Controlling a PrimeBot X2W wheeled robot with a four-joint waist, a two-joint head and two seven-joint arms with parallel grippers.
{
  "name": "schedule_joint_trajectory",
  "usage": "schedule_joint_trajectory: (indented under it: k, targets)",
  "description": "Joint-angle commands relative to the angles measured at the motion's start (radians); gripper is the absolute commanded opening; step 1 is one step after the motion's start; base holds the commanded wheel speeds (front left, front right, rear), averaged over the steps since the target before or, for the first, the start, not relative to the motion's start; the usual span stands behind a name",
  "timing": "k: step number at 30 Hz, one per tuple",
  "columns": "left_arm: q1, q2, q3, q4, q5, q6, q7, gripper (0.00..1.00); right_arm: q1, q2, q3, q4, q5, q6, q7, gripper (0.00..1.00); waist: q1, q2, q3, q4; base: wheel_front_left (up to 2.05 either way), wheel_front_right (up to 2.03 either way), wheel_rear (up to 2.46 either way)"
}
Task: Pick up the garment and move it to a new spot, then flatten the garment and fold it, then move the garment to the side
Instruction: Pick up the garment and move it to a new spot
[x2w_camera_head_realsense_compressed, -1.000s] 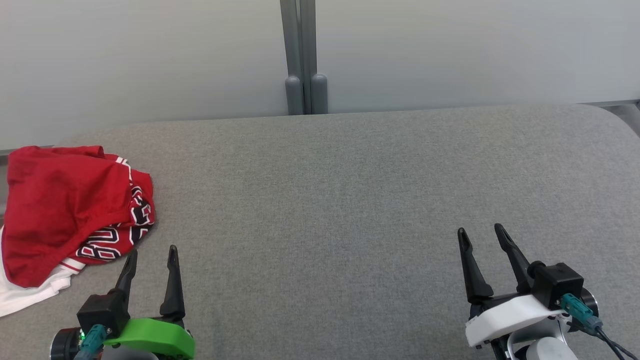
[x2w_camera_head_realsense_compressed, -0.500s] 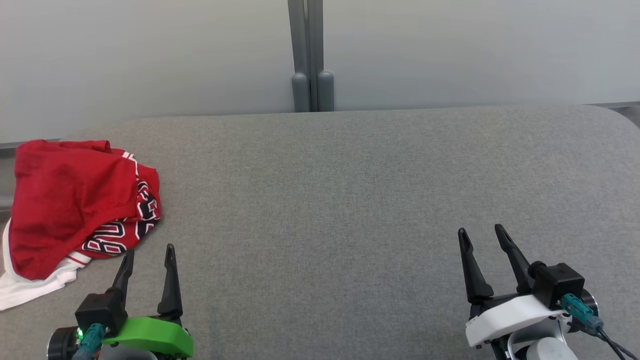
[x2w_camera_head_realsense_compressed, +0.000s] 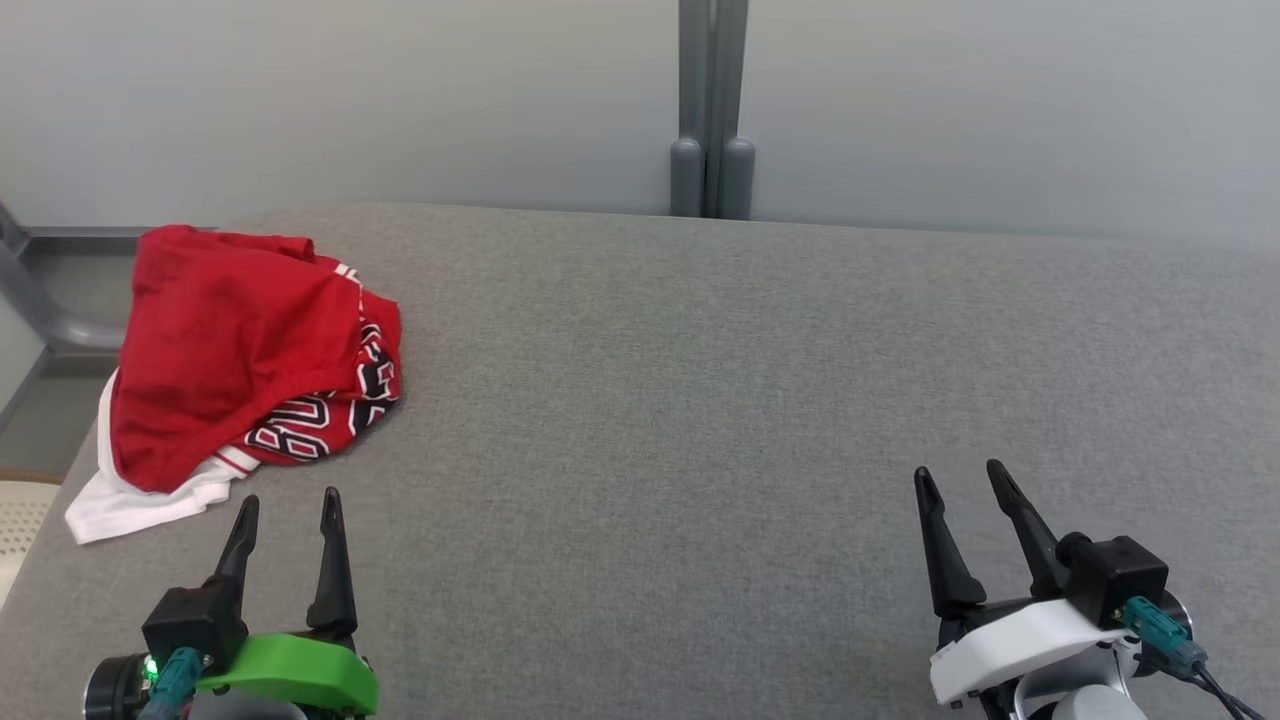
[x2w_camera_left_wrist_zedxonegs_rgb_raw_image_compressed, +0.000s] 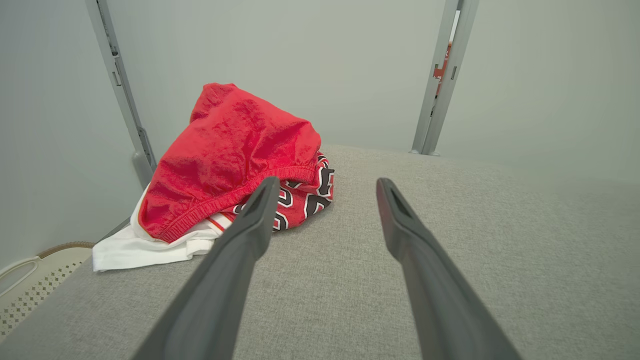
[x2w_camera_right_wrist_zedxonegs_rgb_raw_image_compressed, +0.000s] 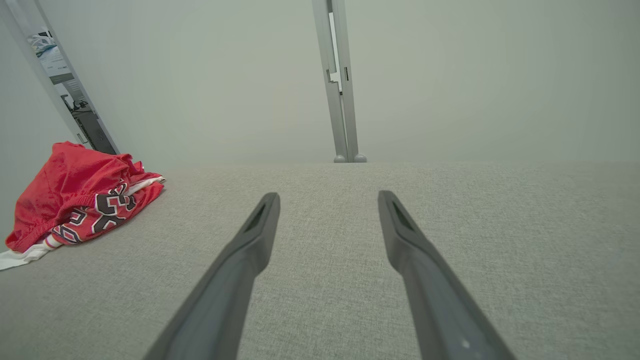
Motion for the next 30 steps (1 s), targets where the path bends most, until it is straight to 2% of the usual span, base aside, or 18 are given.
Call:
schedule_joint_trajectory:
  k: [1, 18, 30]
  targets:
    - [0.005, 0.009, 0.007, 0.001, 0.002, 0.004, -0.002, 1.0, 0.005, -0.003, 0.003, 0.003, 0.007, 0.0, -0.003, 1.0, 0.0, 0.0, -0.002, 0.049, 0.0, 0.0, 0.0]
    - [0.017, 0.019, 0.05, -0.009, 0.005, 0.017, -0.002, 1.0, 0.009, -0.003, 0.005, 0.009, 0.011, 0.0, -0.003, 1.0, 0.0, 0.0, 0.005, 0.245, 0.0, 0.0, 0.0]
    - [0.029, 0.028, 0.062, -0.006, 0.014, 0.019, -0.002, 1.0, 0.005, -0.003, 0.017, 0.017, 0.021, 0.0, -0.003, 1.0, 0.0, 0.0, -0.005, 0.336, 0.0, 0.0, 0.0]
